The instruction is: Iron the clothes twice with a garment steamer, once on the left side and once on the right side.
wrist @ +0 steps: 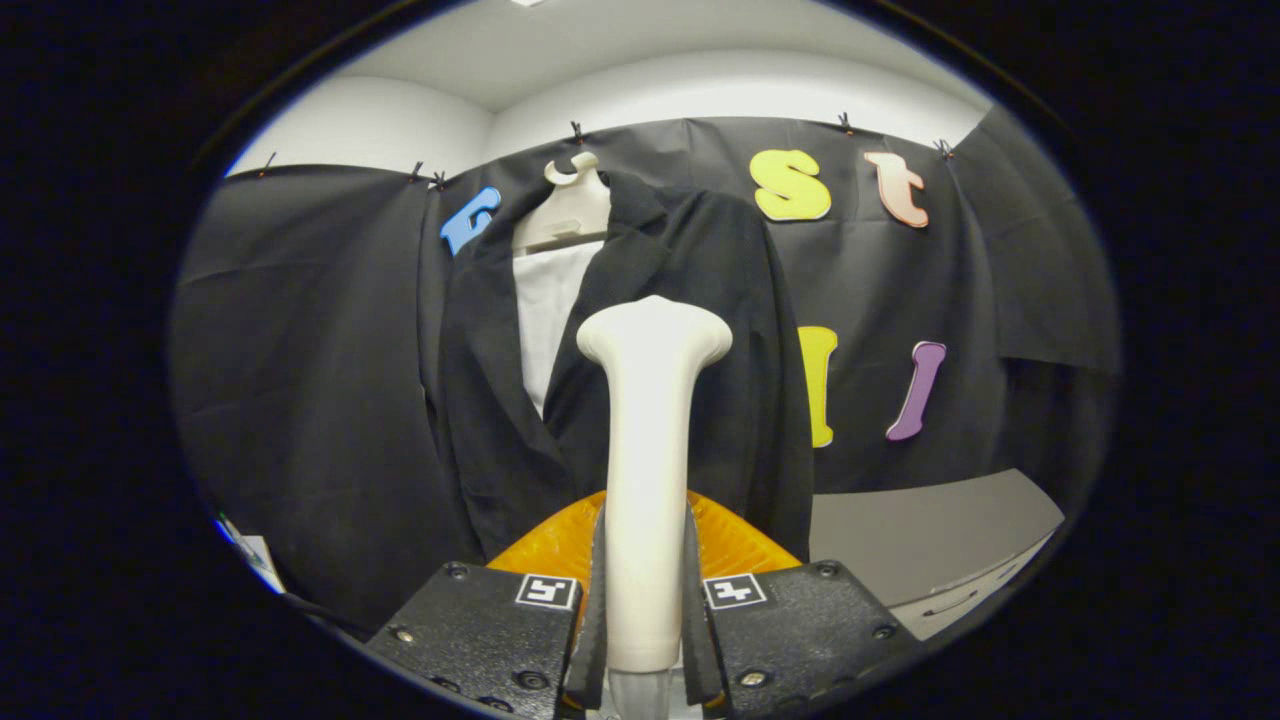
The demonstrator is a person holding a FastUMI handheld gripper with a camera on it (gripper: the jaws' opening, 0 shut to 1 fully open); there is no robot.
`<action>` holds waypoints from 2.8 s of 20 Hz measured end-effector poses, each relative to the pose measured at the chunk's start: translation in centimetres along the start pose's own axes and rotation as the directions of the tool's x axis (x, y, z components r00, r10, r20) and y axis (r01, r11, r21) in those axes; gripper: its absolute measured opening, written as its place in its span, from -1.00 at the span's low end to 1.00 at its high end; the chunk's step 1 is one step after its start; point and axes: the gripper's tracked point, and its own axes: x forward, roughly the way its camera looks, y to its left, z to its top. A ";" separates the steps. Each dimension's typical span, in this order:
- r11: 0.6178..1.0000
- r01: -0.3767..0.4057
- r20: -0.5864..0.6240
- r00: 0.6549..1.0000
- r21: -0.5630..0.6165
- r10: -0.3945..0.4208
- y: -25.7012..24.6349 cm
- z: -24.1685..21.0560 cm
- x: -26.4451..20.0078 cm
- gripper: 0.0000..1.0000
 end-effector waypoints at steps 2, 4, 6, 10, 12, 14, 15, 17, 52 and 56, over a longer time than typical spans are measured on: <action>1.000 0.000 -0.021 1.000 -0.007 0.000 0.1 -1.2 0.0 -0.34; 1.000 -0.005 -0.045 0.999 -0.012 0.004 0.3 -2.7 -0.2 -0.34; 1.000 -0.009 -0.075 0.997 -0.017 0.008 0.6 -4.4 -0.2 -0.34; 0.999 -0.022 -0.135 0.991 -0.026 0.018 1.3 -7.8 -0.2 -0.34; 0.999 -0.026 -0.163 0.986 -0.033 0.020 1.5 -9.5 -0.3 -0.34; 0.999 -0.031 -0.189 0.982 -0.039 0.023 1.7 -11.1 -0.6 -0.34; 0.999 -0.032 -0.202 0.979 -0.042 0.022 1.8 -11.8 -0.7 -0.34; 0.998 -0.039 -0.226 0.974 -0.046 0.028 1.8 -13.4 -1.1 -0.34; 0.990 -0.138 -0.127 0.983 -0.012 0.136 7.3 -6.1 -3.4 -0.35; 0.986 -0.165 -0.055 0.985 -0.019 0.164 10.1 -2.0 -2.9 -0.34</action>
